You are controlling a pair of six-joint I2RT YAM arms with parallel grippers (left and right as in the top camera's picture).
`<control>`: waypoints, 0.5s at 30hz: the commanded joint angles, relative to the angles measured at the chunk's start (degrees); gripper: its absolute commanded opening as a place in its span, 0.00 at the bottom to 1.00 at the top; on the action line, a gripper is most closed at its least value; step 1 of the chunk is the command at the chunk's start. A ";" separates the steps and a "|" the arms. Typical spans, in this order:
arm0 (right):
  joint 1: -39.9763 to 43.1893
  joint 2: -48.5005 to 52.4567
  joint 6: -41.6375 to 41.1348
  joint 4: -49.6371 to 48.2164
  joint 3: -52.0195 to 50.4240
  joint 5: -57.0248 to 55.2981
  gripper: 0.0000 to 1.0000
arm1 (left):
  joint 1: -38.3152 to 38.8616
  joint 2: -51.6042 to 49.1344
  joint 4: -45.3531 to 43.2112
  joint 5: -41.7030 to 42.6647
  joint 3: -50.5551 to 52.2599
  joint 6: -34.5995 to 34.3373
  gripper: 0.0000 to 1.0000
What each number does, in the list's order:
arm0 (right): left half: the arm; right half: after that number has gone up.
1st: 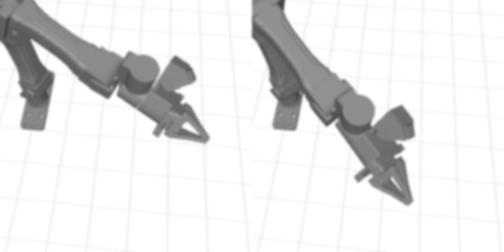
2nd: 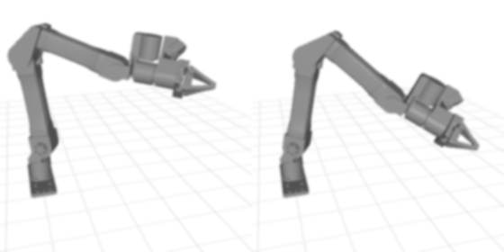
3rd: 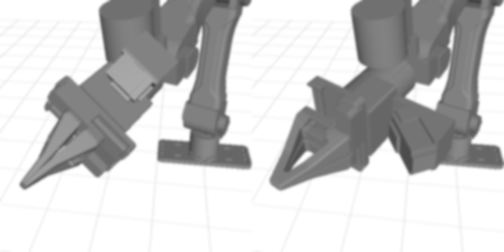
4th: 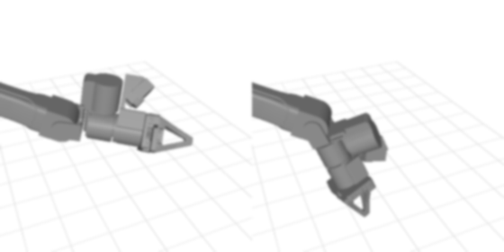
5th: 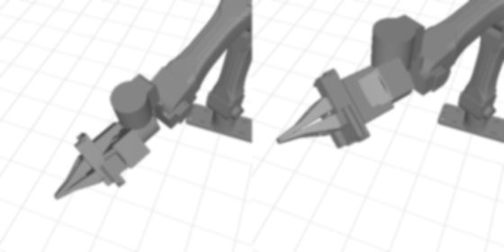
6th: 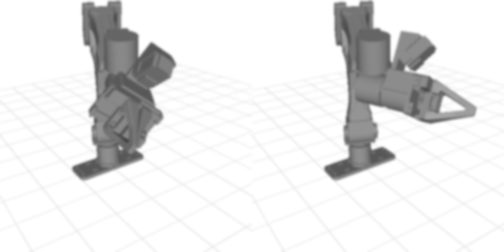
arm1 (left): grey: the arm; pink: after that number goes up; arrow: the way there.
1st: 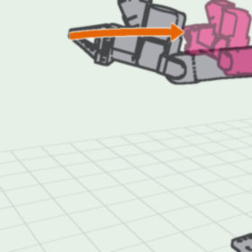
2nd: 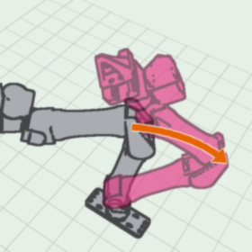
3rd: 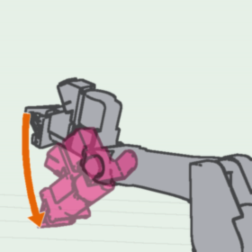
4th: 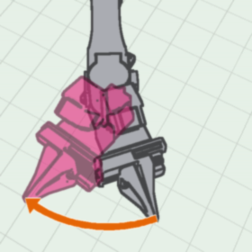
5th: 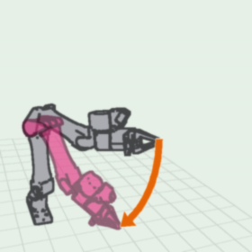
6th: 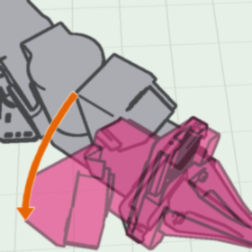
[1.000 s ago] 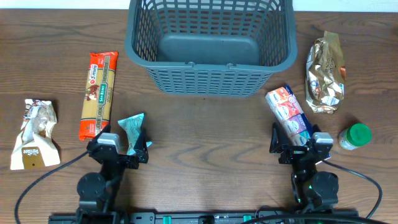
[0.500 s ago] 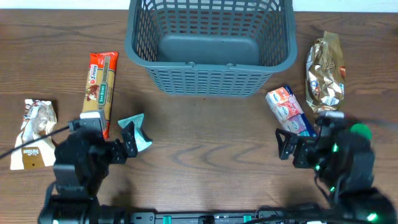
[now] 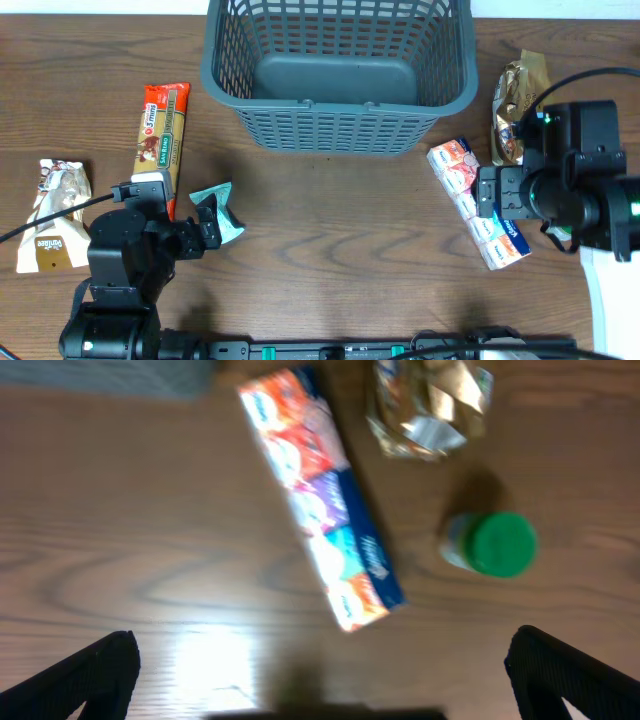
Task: Pack container
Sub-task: 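Move the right gripper to the stack of colourful boxes and grasp it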
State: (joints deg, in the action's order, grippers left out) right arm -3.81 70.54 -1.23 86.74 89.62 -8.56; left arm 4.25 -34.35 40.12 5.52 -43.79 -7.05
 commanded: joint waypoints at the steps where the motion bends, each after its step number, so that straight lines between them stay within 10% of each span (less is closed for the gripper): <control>1: 2.54 3.21 6.86 0.74 0.79 -4.50 0.99 | 0.17 0.04 0.20 -1.09 -1.18 0.98 0.98; 15: 4.96 9.29 13.53 -11.08 -10.93 -0.20 0.99 | 0.17 0.04 0.15 -2.40 -1.18 0.98 0.98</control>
State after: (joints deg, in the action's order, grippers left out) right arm 0.69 79.24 10.96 77.45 82.21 -9.65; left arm 4.25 -34.35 40.14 4.03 -43.79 -7.05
